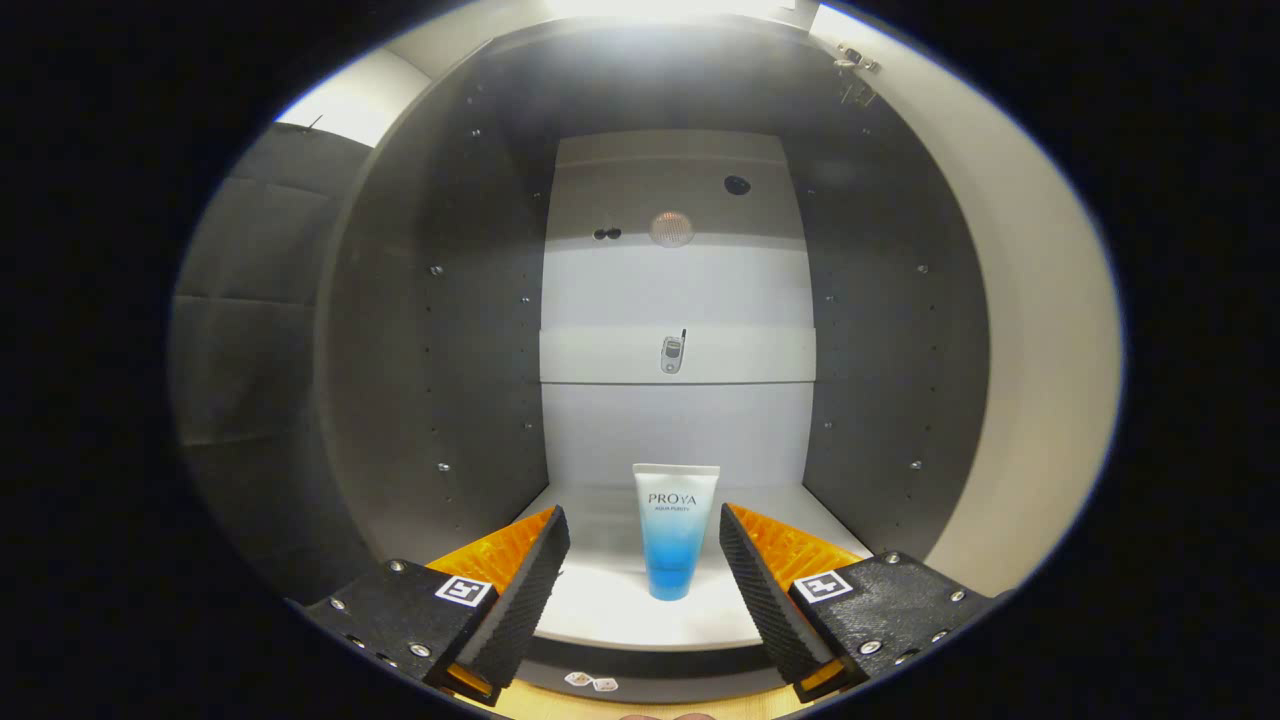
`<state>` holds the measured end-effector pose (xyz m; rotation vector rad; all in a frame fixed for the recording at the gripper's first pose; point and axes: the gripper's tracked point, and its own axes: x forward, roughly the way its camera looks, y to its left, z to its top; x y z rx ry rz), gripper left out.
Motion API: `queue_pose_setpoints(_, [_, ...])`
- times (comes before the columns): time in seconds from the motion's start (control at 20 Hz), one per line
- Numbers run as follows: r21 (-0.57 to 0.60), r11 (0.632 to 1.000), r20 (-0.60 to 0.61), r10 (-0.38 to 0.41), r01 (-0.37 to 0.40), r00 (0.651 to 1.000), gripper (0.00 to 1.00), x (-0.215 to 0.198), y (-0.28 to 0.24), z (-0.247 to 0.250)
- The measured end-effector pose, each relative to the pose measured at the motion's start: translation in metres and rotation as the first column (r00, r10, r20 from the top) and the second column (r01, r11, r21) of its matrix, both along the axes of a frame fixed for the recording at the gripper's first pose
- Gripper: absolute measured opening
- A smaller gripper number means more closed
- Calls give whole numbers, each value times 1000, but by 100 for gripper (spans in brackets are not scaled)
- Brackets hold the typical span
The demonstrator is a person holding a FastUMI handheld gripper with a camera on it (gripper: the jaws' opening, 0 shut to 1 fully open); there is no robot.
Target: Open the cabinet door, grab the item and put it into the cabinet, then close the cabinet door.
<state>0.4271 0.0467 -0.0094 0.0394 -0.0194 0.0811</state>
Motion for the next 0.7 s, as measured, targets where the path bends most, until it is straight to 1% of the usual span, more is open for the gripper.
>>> queue_pose_setpoints(0.2, [81,996,-32,25,-23,999,94,-59,0,3])
queue_pose_setpoints(0.3, [89,996,-74,-3,10,997,94,-93,-8,-5])
queue_pose_setpoints(0.4, [98,995,-84,2,6,996,94,-131,-7,-10])
queue_pose_setpoints(0.45, [97,995,-74,9,-2,997,94,-149,-6,-11])
queue_pose_setpoints(0.55, [48,999,-59,18,-15,998,94,-183,-9,-16])
queue_pose_setpoints(0.6, [24,1000,-54,12,-11,998,94,-200,-13,-18])
queue_pose_setpoints(0.7, [11,1000,-51,11,-10,999,94,-234,-15,-23])
